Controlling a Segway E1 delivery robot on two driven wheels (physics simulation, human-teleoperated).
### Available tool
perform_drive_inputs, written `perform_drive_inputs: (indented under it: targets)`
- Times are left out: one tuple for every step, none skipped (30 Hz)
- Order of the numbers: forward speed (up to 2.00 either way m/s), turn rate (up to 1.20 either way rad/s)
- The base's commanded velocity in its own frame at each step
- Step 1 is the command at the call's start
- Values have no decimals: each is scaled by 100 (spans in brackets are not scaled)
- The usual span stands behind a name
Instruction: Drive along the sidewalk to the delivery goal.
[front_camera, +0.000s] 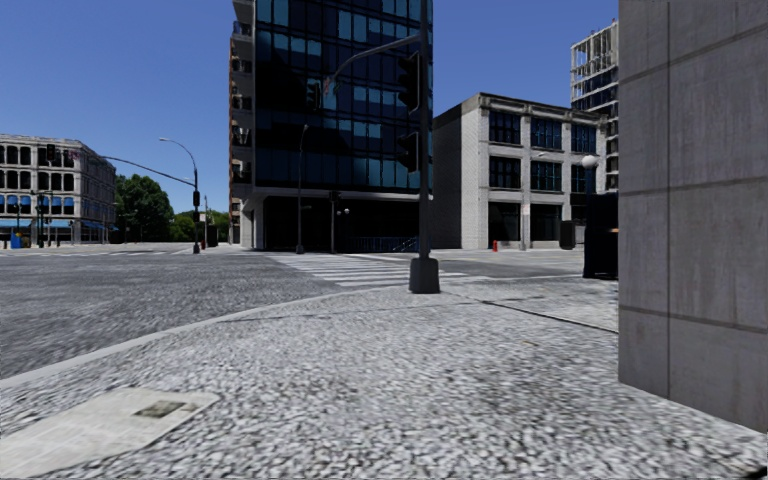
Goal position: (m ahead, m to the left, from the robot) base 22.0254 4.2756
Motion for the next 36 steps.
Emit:
perform_drive_inputs:
  targets:
    - [162,0]
    - [162,0]
    - [162,0]
    - [162,0]
    - [162,0]
    - [162,0]
    - [162,0]
    - [162,0]
    - [162,0]
    - [162,0]
    - [162,0]
    - [162,0]
    - [162,0]
    - [162,0]
    - [162,0]
    - [162,0]
    - [162,0]
    - [162,0]
    - [162,0]
    - [162,0]
    - [162,0]
    - [162,0]
    - [162,-2]
    - [162,-5]
    - [162,-13]
    - [162,-26]
    - [162,-34]
    - [162,-36]
    - [162,-36]
    - [162,-36]
    - [162,-39]
    - [162,-51]
    - [162,-73]
    - [162,-73]
    - [162,-99]
    - [162,-110]
